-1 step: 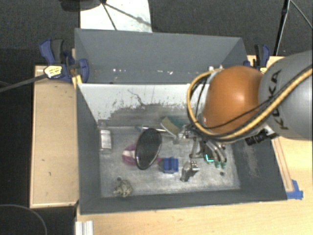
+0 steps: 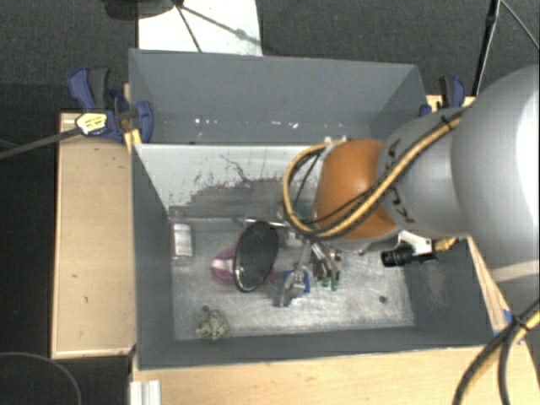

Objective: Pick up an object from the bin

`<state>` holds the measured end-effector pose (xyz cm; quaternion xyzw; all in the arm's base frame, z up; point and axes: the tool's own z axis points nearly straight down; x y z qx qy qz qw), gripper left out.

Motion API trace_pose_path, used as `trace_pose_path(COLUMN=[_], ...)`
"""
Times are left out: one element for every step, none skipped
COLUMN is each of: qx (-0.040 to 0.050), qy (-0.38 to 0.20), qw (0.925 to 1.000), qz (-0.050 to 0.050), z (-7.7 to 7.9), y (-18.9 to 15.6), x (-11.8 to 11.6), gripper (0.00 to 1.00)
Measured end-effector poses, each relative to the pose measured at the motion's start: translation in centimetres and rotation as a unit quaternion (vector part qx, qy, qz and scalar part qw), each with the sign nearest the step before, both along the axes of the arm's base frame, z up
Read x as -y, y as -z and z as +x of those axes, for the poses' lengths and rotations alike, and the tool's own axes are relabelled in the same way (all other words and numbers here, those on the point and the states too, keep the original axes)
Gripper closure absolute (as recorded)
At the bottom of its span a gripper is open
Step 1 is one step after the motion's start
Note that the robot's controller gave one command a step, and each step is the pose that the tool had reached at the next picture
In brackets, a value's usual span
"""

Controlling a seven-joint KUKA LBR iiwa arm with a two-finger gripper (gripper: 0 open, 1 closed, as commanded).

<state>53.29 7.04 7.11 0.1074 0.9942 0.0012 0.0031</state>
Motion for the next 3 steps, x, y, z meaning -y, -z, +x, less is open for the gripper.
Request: trace_pose_path(qx=[0.0044,-0.0039,0.0027], qy=[0.001,0.008,-0.004], qw=[1.0,1.0,1.0], qz=[0.001,-0.003,-0.002], z=[0.2,-2.8,-0.1], y=[-0.4,-0.9,-13.9], x=[-0.1,6.6,10.1], gripper=[1.0,1.0,1.0])
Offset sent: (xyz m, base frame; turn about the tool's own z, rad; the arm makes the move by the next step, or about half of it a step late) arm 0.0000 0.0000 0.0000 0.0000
